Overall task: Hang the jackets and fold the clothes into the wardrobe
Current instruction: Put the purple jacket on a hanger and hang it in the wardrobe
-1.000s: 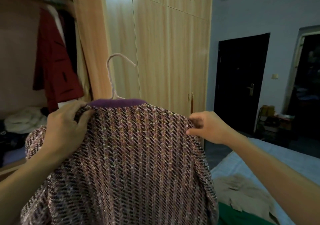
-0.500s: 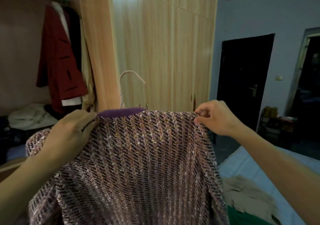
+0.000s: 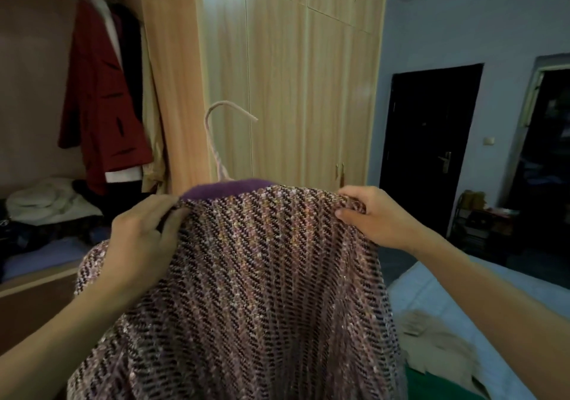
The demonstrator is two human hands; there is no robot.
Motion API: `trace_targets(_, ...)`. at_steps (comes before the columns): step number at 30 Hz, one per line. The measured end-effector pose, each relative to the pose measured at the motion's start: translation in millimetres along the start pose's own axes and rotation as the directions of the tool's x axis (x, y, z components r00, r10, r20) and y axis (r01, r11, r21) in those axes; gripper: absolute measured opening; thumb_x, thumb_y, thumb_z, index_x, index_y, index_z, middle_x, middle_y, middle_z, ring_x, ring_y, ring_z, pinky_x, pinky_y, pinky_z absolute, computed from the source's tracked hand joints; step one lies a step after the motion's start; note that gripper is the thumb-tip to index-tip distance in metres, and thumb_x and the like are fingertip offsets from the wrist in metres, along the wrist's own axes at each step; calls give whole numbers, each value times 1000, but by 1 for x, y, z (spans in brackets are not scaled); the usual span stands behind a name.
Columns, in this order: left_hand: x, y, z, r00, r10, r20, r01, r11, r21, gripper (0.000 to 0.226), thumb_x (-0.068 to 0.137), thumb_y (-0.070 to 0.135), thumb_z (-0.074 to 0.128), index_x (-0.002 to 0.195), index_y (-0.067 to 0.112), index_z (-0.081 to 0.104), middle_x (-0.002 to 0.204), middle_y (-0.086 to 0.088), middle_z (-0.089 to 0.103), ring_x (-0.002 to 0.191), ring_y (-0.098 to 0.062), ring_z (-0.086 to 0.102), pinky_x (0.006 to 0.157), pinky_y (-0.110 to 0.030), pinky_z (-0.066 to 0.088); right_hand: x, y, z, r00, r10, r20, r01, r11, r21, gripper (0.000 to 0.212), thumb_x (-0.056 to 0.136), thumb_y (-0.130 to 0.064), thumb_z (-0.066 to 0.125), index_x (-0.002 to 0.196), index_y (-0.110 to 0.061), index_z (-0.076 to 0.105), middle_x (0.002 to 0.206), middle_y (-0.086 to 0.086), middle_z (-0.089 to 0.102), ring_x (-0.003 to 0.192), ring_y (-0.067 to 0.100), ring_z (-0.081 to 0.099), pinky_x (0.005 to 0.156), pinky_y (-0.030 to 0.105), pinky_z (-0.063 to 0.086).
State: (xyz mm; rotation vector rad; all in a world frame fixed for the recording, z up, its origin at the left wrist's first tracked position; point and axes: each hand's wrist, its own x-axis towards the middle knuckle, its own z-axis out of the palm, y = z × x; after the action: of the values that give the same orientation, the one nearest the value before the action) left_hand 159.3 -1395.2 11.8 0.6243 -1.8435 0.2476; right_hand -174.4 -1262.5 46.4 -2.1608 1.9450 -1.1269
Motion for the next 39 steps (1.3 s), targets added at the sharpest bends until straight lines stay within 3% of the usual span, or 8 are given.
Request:
trace_targets(5, 2, -2, -6, 997, 37, 69, -36, 999, -12, 21, 97, 17, 57, 97, 1, 70, 82, -7, 65, 76, -24, 60, 70, -32, 43, -7, 2, 0, 993, -98, 64, 94, 994, 61, 34, 97, -28, 57, 79, 0, 63, 65, 11, 57, 57, 23, 50, 56, 24, 36)
trace_targets(8, 2, -6, -10, 990, 57, 127, -54, 998, -24, 25, 94, 21, 55, 99, 2, 70, 84, -6, 64, 78, -22, 59, 72, -35, 45, -8, -3, 2, 981, -127, 144, 118, 990, 72, 45, 98, -31, 56, 72, 5, 58, 56, 4, 40, 49, 13, 36, 49, 20, 28)
trace_targets(13, -3, 3, -12, 975, 98, 198, -87, 994, -64, 30, 94, 27, 51, 102, 6, 71, 90, -2, 66, 85, -15, 58, 78, -29, 45, -1, -20, 25, 978, -140, 155, 127, 988, 87, 43, 98, -28, 59, 56, -18, 50, 51, -9, 35, 48, 8, 34, 48, 22, 27)
trace_targets(22, -13, 5, -11, 982, -40, 184, 53, 996, -67, 10, 94, 15, 61, 99, 11, 68, 84, 9, 54, 80, -11, 53, 70, -24, 36, 12, -59, 61, 971, -223, -89, 220, 974, -49, 40, 96, -26, 60, 61, -31, 43, 54, -12, 43, 53, 6, 44, 52, 20, 30)
trace_targets(26, -20, -4, -19, 962, -59, 268, 92, 989, -116, 12, 91, 23, 66, 102, 17, 67, 89, 13, 59, 84, -2, 54, 75, -21, 41, 9, -64, 78, 942, -240, -235, 227, 971, -79, 36, 92, -22, 65, 62, -34, 49, 56, -13, 51, 62, 7, 54, 55, 15, 34)
trace_targets(31, -16, -30, -60, 871, -175, 459, 330, 901, -282, 27, 95, 24, 64, 121, 25, 62, 105, 13, 67, 93, -5, 66, 80, -22, 52, 7, -62, 103, 915, -169, -368, 177, 984, -12, 20, 90, -23, 67, 71, -18, 67, 63, -8, 63, 62, 13, 59, 55, 22, 41)
trace_targets(34, -11, -59, -89, 858, -143, 492, 278, 937, -211, 19, 96, 23, 64, 115, 24, 66, 103, 11, 69, 96, -7, 66, 84, -34, 54, 10, -64, 111, 901, -105, -421, 134, 990, 40, 23, 90, -25, 66, 70, -13, 67, 61, 0, 63, 58, 16, 57, 57, 34, 43)
trace_targets(39, -14, -97, -113, 897, -96, 433, 128, 991, -46, 22, 92, 17, 68, 112, 26, 72, 106, 16, 69, 100, 0, 63, 86, -28, 51, 16, -79, 129, 893, 0, -451, 84, 982, 166, 27, 90, -19, 68, 64, -13, 64, 57, 4, 60, 53, 18, 53, 52, 36, 40)
